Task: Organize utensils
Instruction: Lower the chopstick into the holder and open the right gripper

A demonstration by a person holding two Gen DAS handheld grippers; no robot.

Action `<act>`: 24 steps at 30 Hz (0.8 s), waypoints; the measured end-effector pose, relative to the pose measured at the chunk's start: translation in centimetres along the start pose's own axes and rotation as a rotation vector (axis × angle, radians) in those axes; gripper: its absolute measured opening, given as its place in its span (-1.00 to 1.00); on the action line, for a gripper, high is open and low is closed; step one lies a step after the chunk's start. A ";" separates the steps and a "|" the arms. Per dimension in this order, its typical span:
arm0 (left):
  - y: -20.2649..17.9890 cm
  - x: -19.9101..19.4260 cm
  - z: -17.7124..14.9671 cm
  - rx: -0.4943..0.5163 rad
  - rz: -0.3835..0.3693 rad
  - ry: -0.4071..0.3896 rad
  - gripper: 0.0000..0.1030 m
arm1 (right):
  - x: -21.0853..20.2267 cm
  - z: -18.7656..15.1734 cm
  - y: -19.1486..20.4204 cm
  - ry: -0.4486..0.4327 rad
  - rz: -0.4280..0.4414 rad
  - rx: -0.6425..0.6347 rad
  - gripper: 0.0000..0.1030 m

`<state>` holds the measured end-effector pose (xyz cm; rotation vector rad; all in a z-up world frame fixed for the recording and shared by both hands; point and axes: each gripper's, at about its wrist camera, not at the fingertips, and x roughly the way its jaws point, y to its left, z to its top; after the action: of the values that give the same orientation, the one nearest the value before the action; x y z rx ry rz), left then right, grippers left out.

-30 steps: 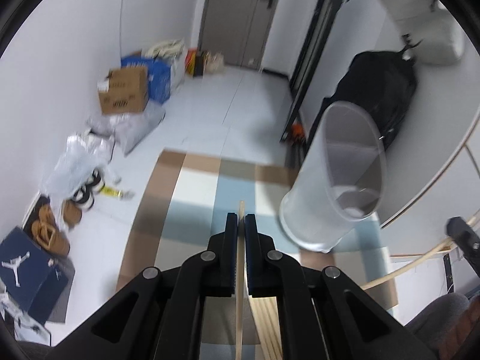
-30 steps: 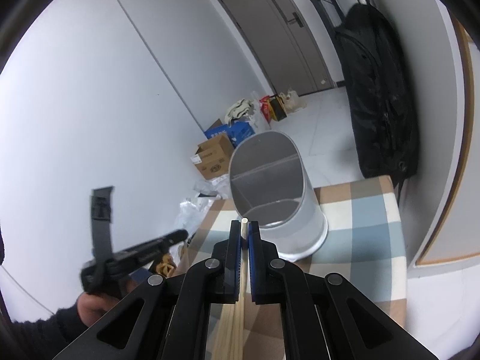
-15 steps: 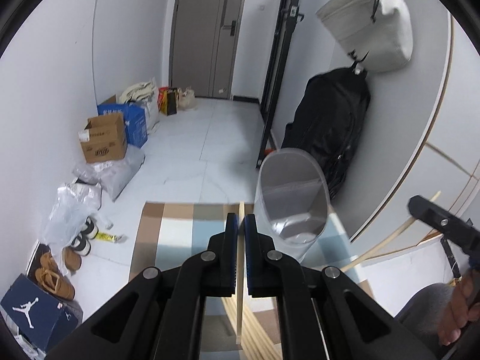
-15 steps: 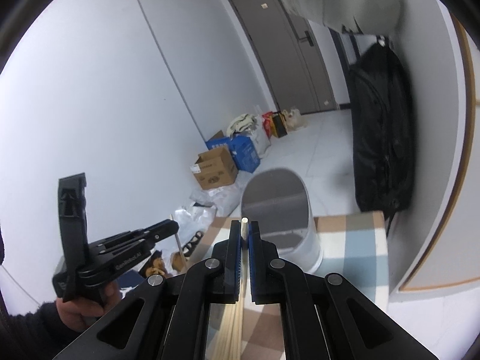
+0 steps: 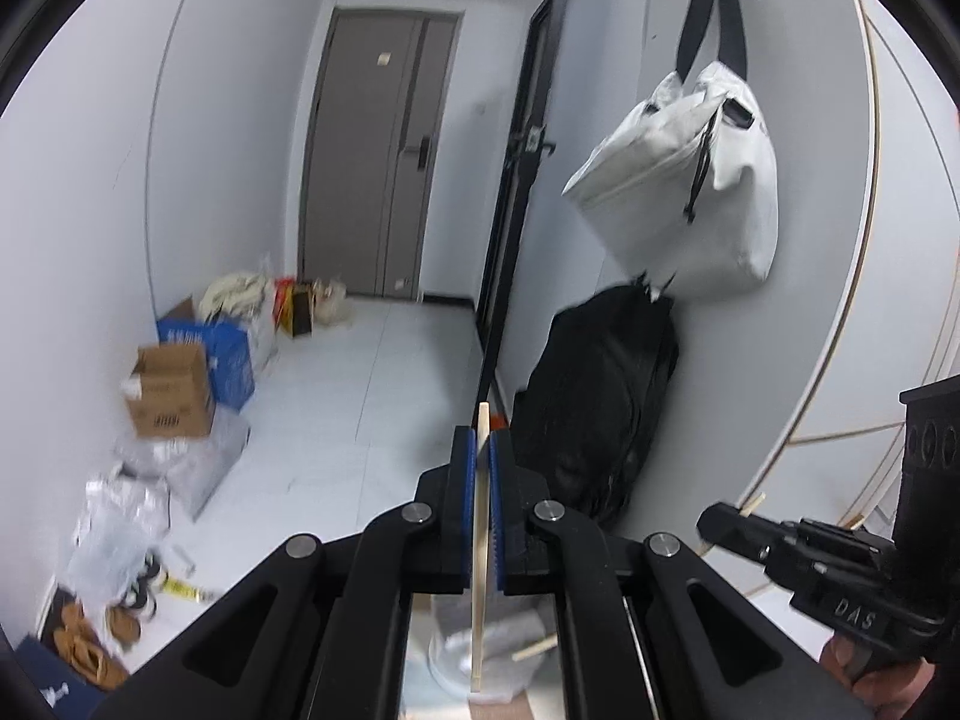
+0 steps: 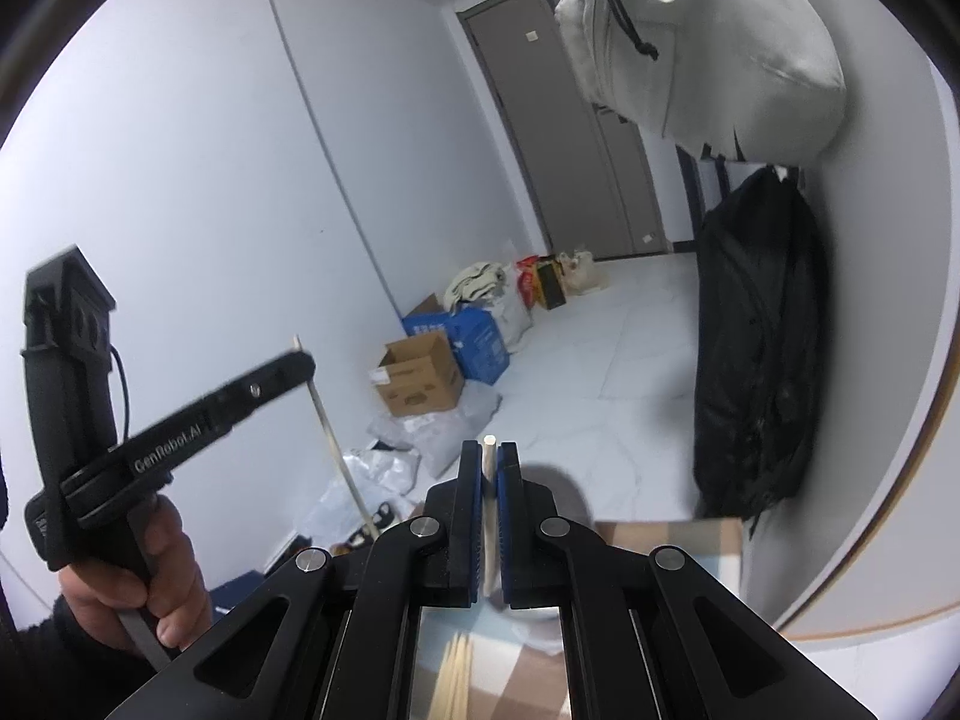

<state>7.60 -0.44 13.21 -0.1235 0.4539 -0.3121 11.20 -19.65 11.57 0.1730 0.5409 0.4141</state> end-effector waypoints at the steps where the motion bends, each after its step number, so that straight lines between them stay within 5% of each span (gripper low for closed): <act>1: -0.1 0.5 0.4 0.003 -0.004 -0.006 -0.99 | 0.2 0.7 -0.2 -0.004 -0.005 -0.001 -0.93; 13: 2.0 6.8 0.8 -0.024 -0.023 0.003 -0.99 | 4.1 4.8 -1.0 0.003 -0.045 -0.057 -0.93; 24: 2.4 9.5 -0.8 -0.006 -0.077 0.010 -0.99 | 9.1 3.6 -2.1 0.108 -0.051 -0.057 -0.93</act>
<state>16.03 -1.28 8.14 -0.1460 0.4607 -0.3868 20.91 -17.89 9.87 0.0824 0.6379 0.3905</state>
